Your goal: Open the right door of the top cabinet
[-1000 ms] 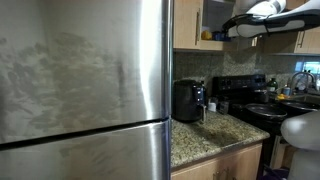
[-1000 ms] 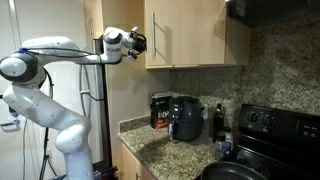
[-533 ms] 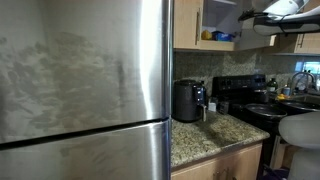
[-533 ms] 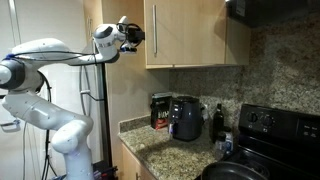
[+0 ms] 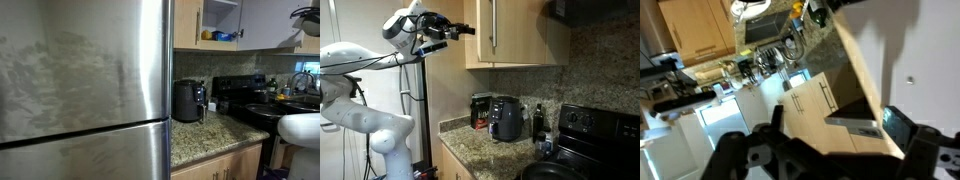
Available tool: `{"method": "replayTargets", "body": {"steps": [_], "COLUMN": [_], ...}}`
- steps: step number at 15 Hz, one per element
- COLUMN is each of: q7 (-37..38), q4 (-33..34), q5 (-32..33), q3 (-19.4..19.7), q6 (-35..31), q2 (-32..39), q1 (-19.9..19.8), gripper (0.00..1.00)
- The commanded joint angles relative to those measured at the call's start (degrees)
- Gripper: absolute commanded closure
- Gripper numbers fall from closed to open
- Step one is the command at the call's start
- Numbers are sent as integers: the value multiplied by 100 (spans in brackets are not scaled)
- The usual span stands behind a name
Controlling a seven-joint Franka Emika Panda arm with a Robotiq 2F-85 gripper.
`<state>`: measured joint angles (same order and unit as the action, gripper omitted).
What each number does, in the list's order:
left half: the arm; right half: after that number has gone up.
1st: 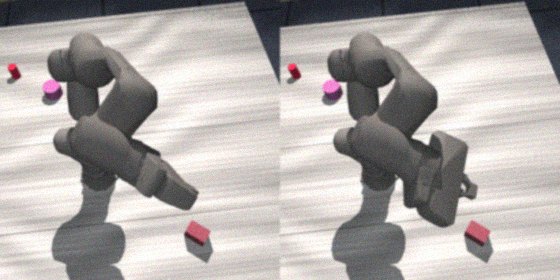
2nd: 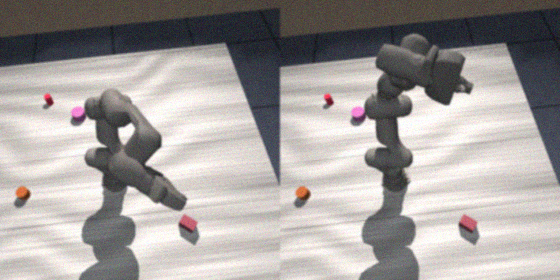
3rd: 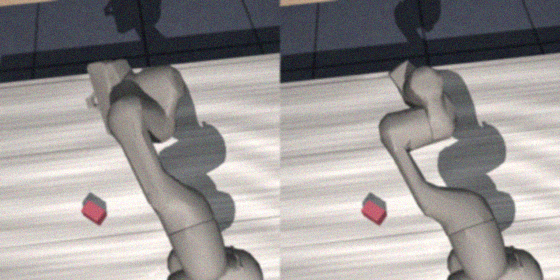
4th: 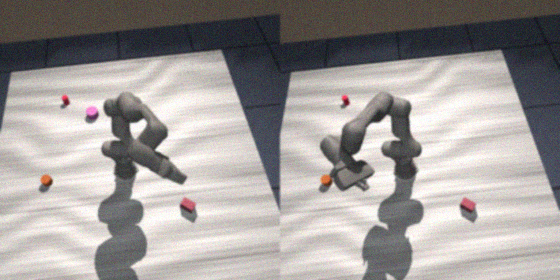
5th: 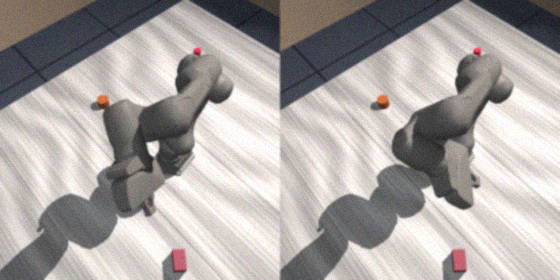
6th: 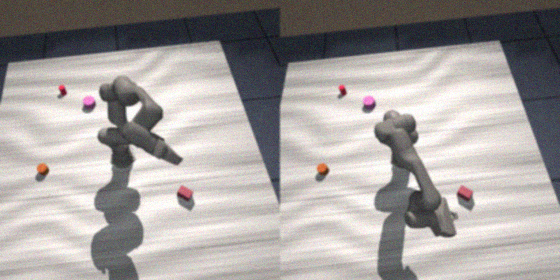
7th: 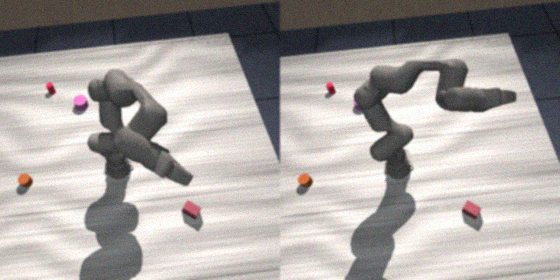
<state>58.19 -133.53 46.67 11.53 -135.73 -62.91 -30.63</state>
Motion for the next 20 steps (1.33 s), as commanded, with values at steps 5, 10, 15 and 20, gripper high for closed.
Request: {"method": "replayTargets", "body": {"steps": [5, 10, 15, 20], "q7": [-433, -560, -1273, -2129], "q4": [-1306, -1450, -1046, -307], "q5": [-1568, -3072, -3832, -3335], "q3": [125, -803, -1012, -1498], "q6": [305, 998, 1127, 874], "q2": [-223, -349, 597, 1228], "q1": [406, 730, 1319, 1247], "gripper": [0, 0, 0, 0]}}
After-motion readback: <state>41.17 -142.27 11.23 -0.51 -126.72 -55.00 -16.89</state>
